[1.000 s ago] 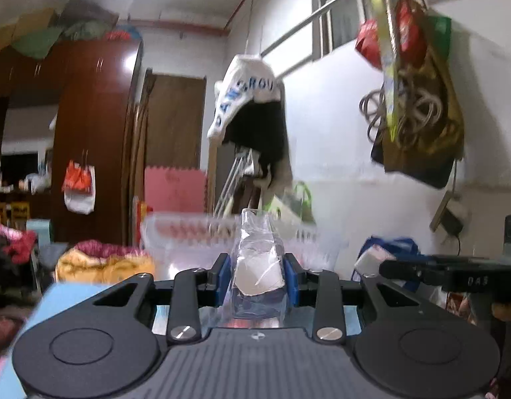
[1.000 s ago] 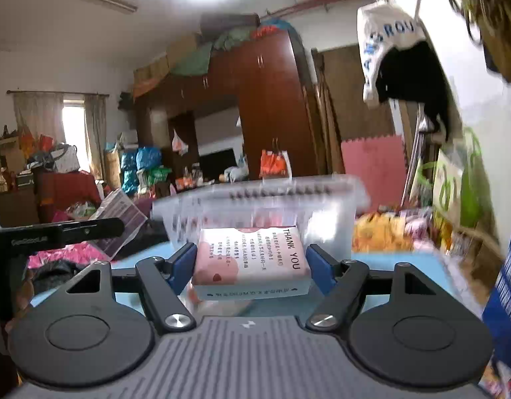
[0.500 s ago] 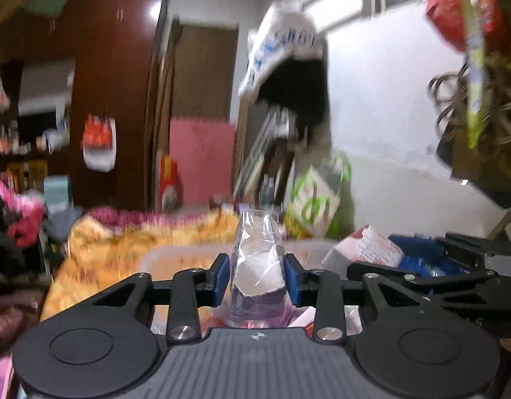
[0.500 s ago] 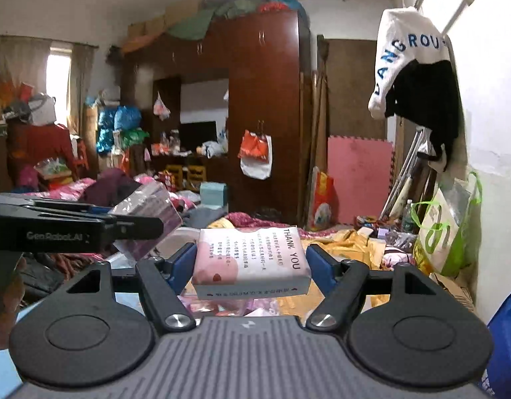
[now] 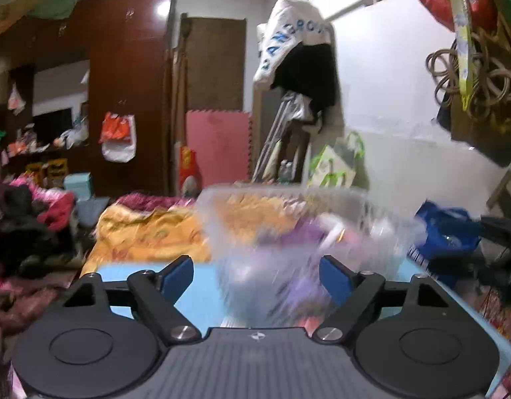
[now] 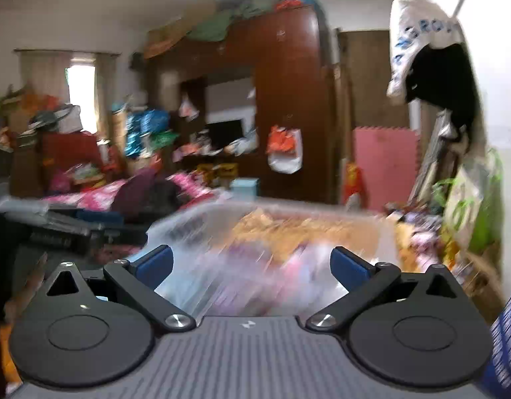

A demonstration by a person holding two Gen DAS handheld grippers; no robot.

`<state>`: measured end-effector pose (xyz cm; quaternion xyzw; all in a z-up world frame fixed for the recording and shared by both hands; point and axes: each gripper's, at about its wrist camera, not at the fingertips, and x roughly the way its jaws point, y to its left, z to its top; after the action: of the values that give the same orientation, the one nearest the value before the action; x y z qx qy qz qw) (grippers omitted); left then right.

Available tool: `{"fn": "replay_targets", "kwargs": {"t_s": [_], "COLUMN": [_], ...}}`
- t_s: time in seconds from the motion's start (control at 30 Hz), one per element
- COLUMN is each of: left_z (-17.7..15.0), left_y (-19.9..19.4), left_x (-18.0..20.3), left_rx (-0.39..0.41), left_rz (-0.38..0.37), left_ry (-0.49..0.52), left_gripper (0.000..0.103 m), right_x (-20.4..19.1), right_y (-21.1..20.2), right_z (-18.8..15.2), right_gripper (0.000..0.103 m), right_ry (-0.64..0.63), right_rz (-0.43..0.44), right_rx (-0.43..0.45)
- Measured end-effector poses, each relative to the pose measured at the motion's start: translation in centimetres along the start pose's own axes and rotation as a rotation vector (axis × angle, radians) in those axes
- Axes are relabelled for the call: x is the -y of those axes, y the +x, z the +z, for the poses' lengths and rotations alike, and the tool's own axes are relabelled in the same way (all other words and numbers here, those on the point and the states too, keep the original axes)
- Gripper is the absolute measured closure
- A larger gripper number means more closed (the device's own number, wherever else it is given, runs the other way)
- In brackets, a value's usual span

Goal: Organize objects
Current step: 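Grasp the white-labelled clear packet with the left gripper while the right gripper grasps the grey foil packet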

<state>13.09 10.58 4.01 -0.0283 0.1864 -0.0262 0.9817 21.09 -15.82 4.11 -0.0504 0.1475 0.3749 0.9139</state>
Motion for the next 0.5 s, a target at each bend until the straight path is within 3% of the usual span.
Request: {"fn": "replay_targets", "kwargs": {"t_s": [0.07, 0.17, 0.33, 0.5], "left_z": [-1.6, -2.9, -4.0, -4.4], "left_y": [0.2, 2.0, 4.2, 5.8], "left_x": [-1.0, -1.9, -2.9, -3.0], "left_rx": [-0.026, -0.089, -0.174, -0.225], "left_rz": [-0.013, -0.009, 0.033, 0.051], "left_ry": [-0.033, -0.056, -0.050, -0.047], "left_gripper": [0.017, 0.017, 0.017, 0.017], "right_x": [-0.5, -0.4, -1.3, -1.4], "right_y": [2.2, 6.1, 9.3, 8.9], "right_z": [-2.2, -3.4, -4.0, -4.7], "right_gripper": [0.010, 0.024, 0.025, 0.043], "right_ry": [-0.002, 0.055, 0.051, 0.014], "right_rz": [-0.021, 0.032, 0.030, 0.059], "right_rx": [-0.090, -0.213, -0.300, -0.325]}}
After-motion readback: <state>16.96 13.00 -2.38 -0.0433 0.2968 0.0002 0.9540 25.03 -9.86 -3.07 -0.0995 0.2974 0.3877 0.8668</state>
